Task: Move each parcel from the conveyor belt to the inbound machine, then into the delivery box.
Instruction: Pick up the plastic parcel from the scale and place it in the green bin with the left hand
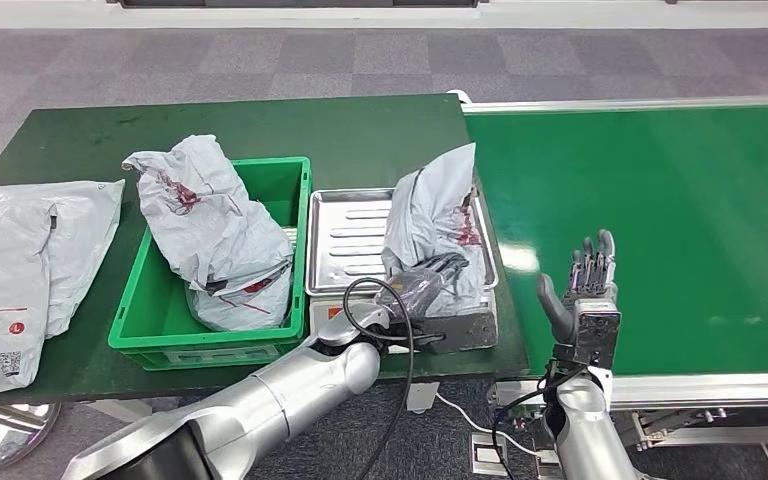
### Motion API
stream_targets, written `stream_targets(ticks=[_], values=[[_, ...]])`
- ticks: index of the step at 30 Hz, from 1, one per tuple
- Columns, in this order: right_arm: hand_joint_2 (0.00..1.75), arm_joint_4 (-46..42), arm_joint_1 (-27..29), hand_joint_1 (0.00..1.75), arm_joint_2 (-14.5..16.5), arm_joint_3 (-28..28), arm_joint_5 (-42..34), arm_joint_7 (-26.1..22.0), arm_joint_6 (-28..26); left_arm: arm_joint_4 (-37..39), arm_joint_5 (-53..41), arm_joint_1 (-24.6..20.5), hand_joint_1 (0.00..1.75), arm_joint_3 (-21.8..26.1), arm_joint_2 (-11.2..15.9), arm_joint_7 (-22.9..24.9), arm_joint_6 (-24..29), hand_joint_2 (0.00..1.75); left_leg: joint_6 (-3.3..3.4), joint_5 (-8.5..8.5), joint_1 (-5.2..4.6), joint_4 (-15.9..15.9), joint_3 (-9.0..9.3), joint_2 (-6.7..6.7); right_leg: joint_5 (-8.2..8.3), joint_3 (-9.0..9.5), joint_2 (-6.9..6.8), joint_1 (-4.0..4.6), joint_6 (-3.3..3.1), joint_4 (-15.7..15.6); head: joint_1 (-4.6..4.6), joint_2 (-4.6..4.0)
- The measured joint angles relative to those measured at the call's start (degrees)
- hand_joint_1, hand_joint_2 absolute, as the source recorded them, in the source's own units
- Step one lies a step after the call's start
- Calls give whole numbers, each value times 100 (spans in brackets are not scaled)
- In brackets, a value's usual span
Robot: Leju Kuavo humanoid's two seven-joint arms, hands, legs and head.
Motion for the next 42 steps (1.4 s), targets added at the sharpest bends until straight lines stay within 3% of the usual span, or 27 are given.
stream_targets(ticks=[5, 26, 31, 35, 38, 42], values=[[175, 8, -16, 0, 8, 67, 5, 0, 76, 277, -1, -239, 0, -332, -15, 488, -392, 175, 0, 0, 0, 0, 14, 0, 1, 15, -1, 0, 0, 0, 0, 0], [175, 18, -23, 0, 36, 105, 5, 0, 104, 555, -95, -379, 0, -603, -50, 650, -416, 175, 0, 1, 0, 0, 32, 1, 2, 32, -3, 1, -1, 1, -1, 0], [175, 76, -86, 0, 53, 114, 9, 0, 186, 735, -120, -445, 3, -664, -9, 817, 122, 175, -3, 2, 0, -1, 35, 7, 4, 31, 3, 1, -2, 3, -1, 0], [175, 149, -149, 0, 56, 116, 7, 1, 211, 859, 252, -455, 175, -571, 96, 182, 617, 175, -6, 7, 1, -1, 34, 7, 7, 28, 2, 2, -3, 6, -1, 0], [175, 208, -205, 0, 56, 116, -4, 0, 232, 896, 586, -430, 175, -347, 145, -641, 1117, 175, -5, 11, 2, -1, 31, 3, 7, 27, -2, 2, -3, 7, 0, 0], [175, 321, -283, 0, 56, 116, -38, 2, 223, 869, 913, -361, 175, 192, 186, -2548, 2336, 175, -5, 12, 2, -1, 26, -5, 5, 25, -6, 1, -3, 7, 0, 0]])
